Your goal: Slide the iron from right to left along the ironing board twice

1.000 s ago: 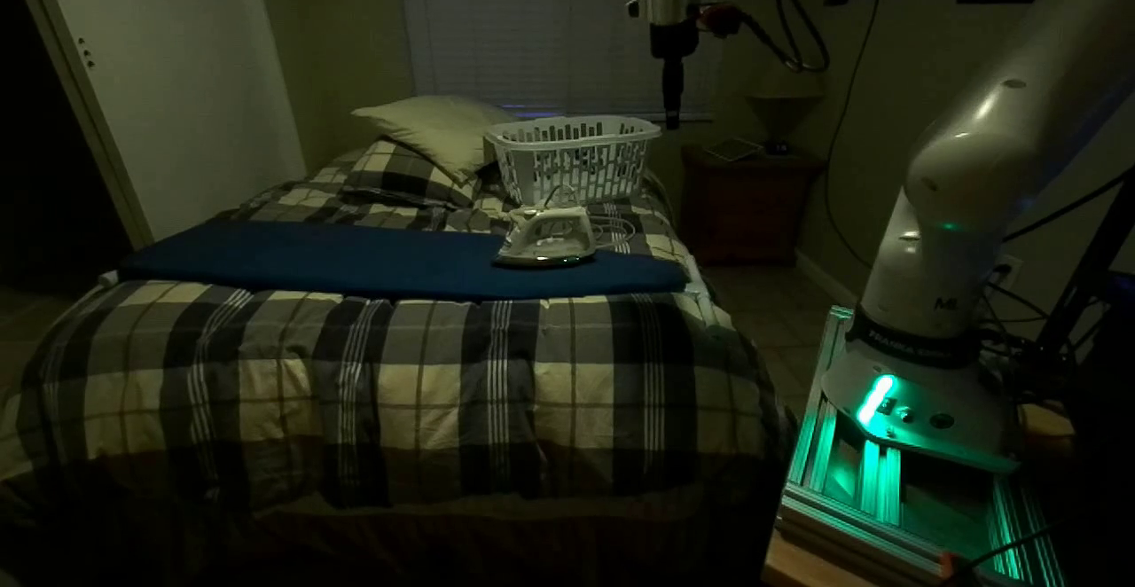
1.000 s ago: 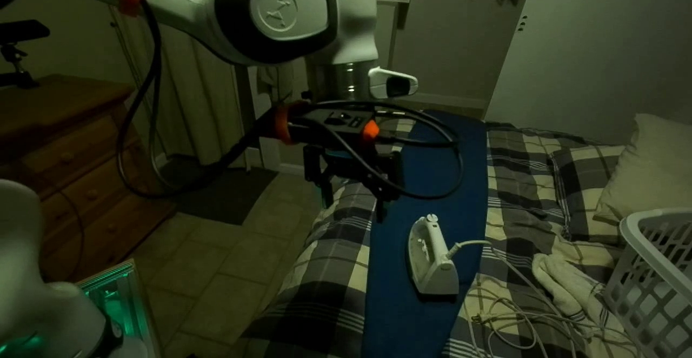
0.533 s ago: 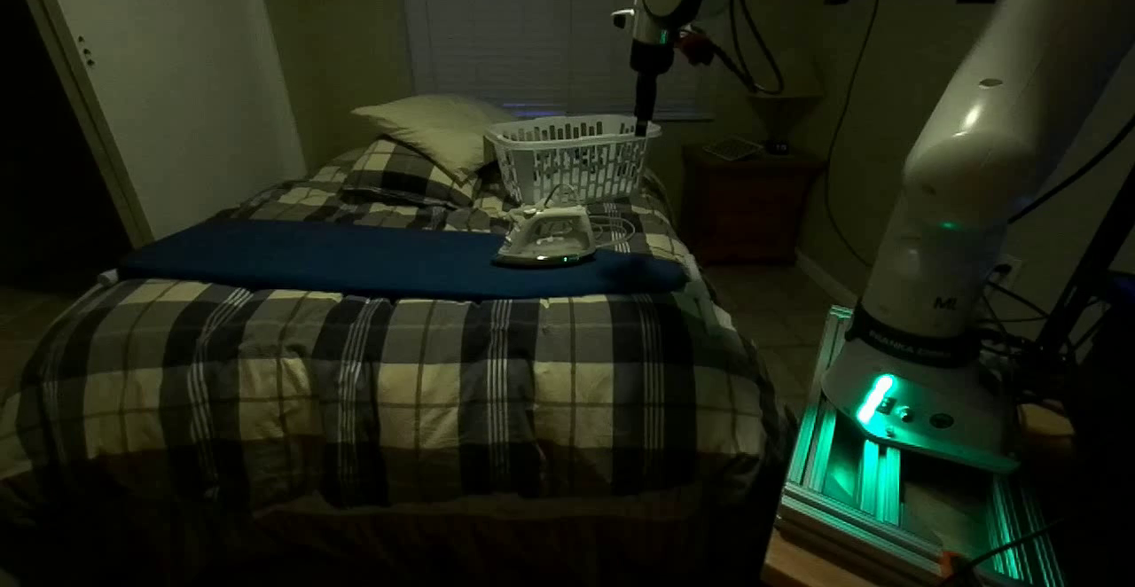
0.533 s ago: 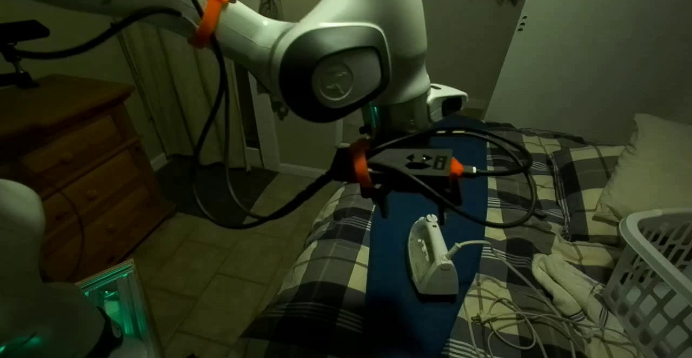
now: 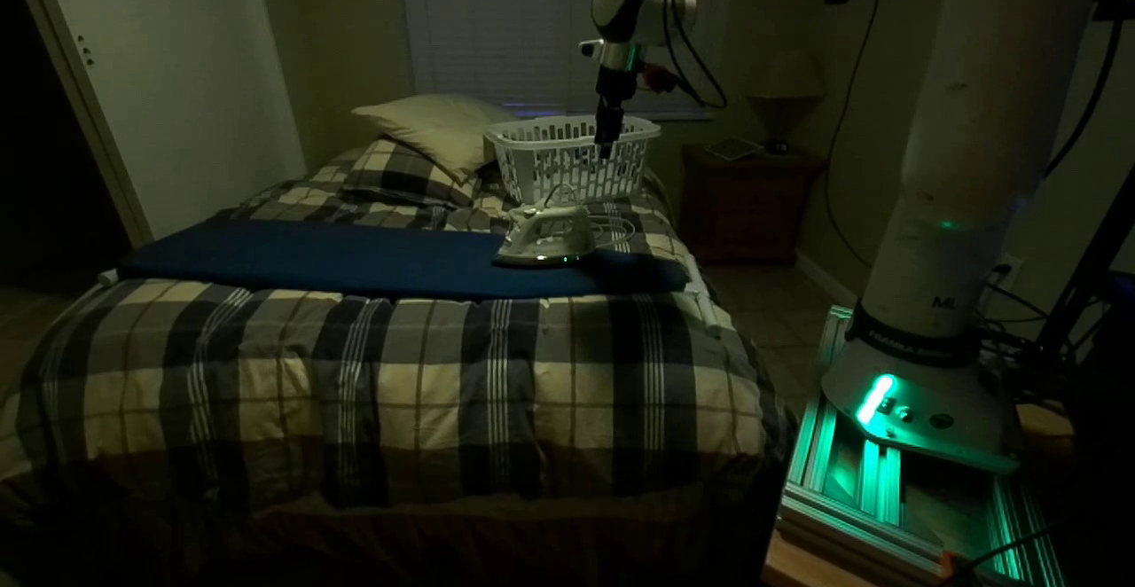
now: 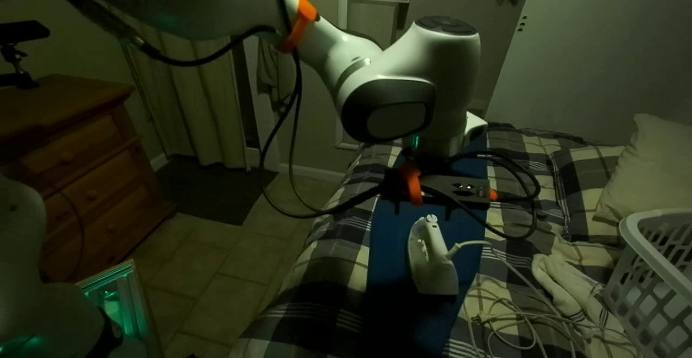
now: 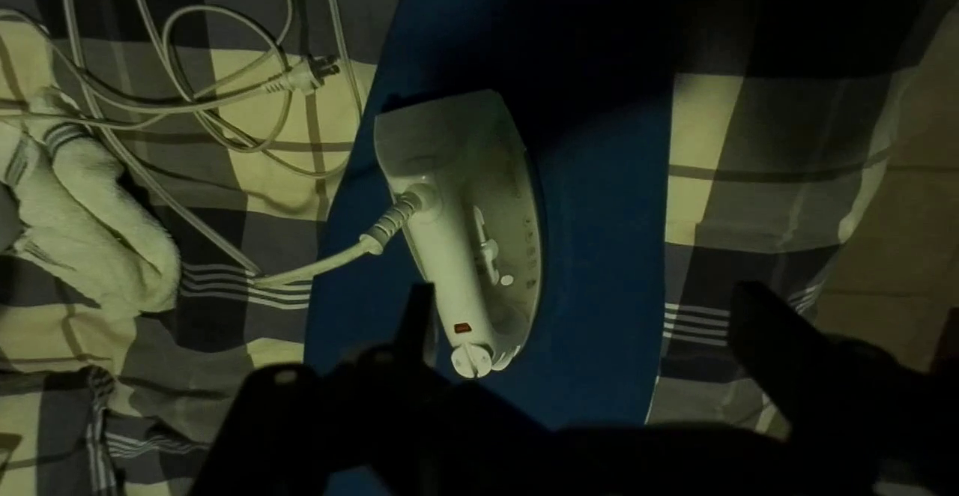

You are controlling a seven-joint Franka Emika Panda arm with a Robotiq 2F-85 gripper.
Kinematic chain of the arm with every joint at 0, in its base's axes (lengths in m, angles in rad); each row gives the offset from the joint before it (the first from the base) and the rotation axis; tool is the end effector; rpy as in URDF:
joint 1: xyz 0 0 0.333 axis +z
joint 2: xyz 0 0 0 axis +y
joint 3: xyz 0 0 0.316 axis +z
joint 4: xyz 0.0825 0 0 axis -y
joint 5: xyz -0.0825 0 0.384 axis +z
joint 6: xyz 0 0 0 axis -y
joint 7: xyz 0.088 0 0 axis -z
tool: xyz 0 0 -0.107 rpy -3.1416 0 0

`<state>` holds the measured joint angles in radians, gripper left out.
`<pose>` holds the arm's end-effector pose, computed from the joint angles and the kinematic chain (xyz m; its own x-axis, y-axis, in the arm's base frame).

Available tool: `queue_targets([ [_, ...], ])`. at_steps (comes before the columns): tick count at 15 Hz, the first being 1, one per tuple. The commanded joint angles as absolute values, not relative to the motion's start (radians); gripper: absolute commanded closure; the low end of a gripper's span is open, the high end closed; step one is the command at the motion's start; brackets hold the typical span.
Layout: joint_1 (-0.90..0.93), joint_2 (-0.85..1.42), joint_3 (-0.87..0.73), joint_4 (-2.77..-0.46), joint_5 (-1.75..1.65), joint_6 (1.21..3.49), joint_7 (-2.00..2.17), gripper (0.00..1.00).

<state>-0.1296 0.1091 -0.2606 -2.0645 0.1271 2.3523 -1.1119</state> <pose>0.5427 -0.2183 0.4009 0.7849 0.6017 0.1482 0.5883 -0.7987 0.1265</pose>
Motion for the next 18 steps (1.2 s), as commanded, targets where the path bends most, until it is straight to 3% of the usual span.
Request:
queue_targets([
  [1, -0.188, 0.254, -0.195, -1.922, 0.168, 2.308, -1.194, 0.00],
  [18, -0.325, 0.604, -0.015, -1.619, 0.158, 2.360, -1.215, 0.00],
])
